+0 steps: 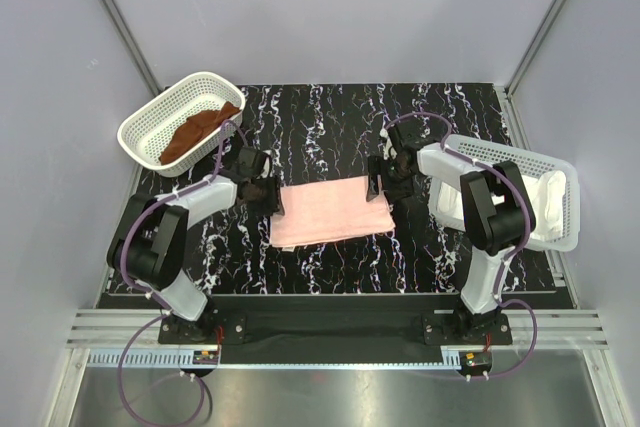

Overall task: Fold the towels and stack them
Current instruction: Neatly place the folded towel into the bin

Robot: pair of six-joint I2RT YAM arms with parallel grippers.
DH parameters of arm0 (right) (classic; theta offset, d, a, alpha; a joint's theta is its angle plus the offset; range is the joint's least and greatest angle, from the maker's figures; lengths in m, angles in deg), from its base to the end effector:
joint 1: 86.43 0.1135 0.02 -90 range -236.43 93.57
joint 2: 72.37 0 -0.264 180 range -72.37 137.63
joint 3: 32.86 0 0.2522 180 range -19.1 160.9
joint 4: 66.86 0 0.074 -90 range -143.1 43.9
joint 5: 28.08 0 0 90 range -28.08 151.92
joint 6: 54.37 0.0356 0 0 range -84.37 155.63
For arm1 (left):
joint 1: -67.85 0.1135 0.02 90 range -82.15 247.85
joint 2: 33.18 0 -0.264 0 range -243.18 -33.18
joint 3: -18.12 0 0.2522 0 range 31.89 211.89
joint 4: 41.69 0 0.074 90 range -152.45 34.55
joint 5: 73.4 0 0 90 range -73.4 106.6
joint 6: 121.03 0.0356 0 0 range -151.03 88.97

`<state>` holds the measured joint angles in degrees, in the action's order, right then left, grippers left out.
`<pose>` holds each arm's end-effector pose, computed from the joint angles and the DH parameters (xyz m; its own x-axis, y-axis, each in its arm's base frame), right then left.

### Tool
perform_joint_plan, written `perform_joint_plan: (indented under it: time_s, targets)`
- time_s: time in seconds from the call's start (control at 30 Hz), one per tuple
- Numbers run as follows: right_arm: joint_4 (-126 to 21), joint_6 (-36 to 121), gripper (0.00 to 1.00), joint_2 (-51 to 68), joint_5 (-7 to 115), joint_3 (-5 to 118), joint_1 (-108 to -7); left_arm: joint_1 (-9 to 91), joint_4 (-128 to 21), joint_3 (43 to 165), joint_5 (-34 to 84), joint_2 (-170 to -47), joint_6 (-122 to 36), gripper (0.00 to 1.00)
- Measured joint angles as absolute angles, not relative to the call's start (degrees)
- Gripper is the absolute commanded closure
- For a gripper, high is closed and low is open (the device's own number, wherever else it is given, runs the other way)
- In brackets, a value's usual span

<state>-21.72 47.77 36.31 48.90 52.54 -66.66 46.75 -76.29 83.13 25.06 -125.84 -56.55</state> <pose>0.3513 0.1348 0.1629 -0.9412 -0.1206 -0.3155 -0.2144 0.9351 0.2822 0.2841 -0.1152 0.1635 -0.9260 -0.0994 -0.3641 0.0233 0.9478 -0.3181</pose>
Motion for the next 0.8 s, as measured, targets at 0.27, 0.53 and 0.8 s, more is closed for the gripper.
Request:
perform_joint_plan:
  time_s: [0.27, 0.53, 0.8]
  targets:
    - [-24.1, 47.4, 0.27, 35.5, 45.3, 50.5, -67.2, 48.9, -76.3, 83.2, 24.6, -125.8, -56.5, 0.58]
    - [-27.8, 47.9, 0.39, 34.8, 39.4, 47.8, -67.3, 49.0, -76.3, 83.1, 24.4, -125.9, -56.5, 0.58]
    - [-28.4, 48.7, 0.85, 35.0, 38.4, 45.7, -67.3, 49.0, -75.9, 82.9, 24.2, -125.8, -56.8, 0.59]
